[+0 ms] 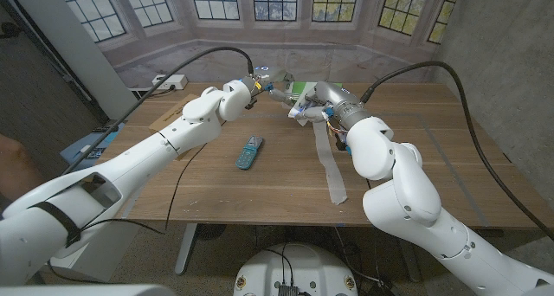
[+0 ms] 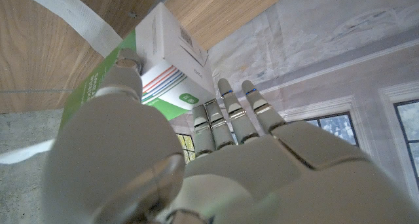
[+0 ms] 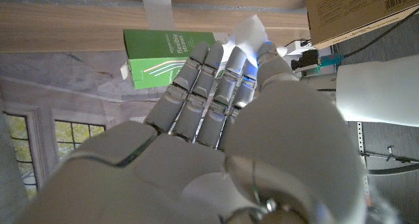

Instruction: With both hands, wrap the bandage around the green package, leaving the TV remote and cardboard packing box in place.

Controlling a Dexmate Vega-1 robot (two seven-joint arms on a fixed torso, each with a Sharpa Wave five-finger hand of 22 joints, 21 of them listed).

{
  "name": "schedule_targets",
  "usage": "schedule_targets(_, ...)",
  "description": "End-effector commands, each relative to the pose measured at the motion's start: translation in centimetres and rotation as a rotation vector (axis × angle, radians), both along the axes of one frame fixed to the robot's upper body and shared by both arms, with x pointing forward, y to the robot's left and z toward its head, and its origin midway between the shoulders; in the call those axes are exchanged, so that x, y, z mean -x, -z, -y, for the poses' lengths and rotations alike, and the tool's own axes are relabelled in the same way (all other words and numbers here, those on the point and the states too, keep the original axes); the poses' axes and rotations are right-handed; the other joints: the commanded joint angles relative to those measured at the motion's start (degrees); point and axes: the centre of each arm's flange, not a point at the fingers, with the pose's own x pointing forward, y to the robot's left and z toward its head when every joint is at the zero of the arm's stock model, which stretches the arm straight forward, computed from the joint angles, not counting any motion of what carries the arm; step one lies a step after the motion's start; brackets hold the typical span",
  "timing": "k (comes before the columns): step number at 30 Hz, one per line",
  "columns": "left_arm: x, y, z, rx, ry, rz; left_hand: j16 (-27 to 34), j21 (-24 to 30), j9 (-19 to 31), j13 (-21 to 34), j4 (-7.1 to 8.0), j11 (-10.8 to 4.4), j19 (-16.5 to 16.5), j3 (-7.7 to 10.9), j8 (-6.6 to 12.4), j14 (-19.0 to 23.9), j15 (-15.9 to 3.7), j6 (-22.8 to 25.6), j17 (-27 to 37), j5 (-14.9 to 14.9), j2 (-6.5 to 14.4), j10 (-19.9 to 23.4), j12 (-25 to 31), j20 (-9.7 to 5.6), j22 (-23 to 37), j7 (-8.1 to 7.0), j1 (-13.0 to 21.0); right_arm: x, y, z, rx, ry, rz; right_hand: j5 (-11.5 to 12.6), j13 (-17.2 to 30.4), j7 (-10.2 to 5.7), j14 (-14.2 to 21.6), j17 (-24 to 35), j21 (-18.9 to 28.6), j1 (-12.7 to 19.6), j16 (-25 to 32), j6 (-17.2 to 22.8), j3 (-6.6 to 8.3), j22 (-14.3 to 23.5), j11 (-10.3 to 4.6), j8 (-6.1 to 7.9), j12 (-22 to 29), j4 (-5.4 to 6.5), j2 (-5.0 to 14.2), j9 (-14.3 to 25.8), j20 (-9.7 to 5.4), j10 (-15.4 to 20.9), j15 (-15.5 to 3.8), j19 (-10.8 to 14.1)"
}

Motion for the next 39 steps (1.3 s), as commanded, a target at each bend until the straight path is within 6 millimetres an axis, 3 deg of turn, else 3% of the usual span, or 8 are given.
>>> schedule_targets(1,0.3,-1.1,0.4,-0.002,0.005,0.022,-0.13,-0.06,0.25,0.16,0.29,0.44,-0.06,0.31,6.29,0.02,0.21,3.89,0.18,0.32,3.61,-0.05,0.13,0.24,0.20,0.49,0.84,-1.0,1.6,0.4,-0.030,0.020,-0.075,0.35,0.25,-0.02,0.49,0.08,0.25,0.18,-0.06,0.33,-0.14,0.16,0.30,0.11,0.24,0.17,0.59,0.09,-0.11,-0.05,-6.21,0.61)
schedule_targets(24,1.5,-1.5,1.2,0.006,0.025,0.014,-0.13,-0.06,0.29,0.28,0.37,0.21,-0.10,0.21,6.32,-0.03,0.29,3.59,0.25,0.28,3.67,0.03,0.05,0.28,0.20,0.71,0.53,-5.3,4.7,2.0,-0.079,0.097,-0.156,0.41,0.24,-0.46,0.83,0.28,0.27,0.62,0.05,0.52,-0.28,0.17,0.16,-0.05,0.19,0.00,0.73,0.10,-0.15,-0.03,-6.43,0.74)
schedule_targets(39,1.8,-0.9,1.0,0.011,0.020,-0.009,-0.16,-0.07,0.34,0.35,0.31,0.39,-0.17,0.21,6.43,-0.03,0.33,3.66,0.24,0.27,3.62,0.01,0.00,0.26,0.21,0.86,0.45,-7.1,6.5,2.5,-0.100,0.124,-0.169,0.42,0.26,-0.50,0.94,0.32,0.27,0.98,-0.03,0.74,-0.37,0.17,-0.14,-0.12,0.22,-0.13,0.67,0.13,-0.27,0.14,-6.46,0.81)
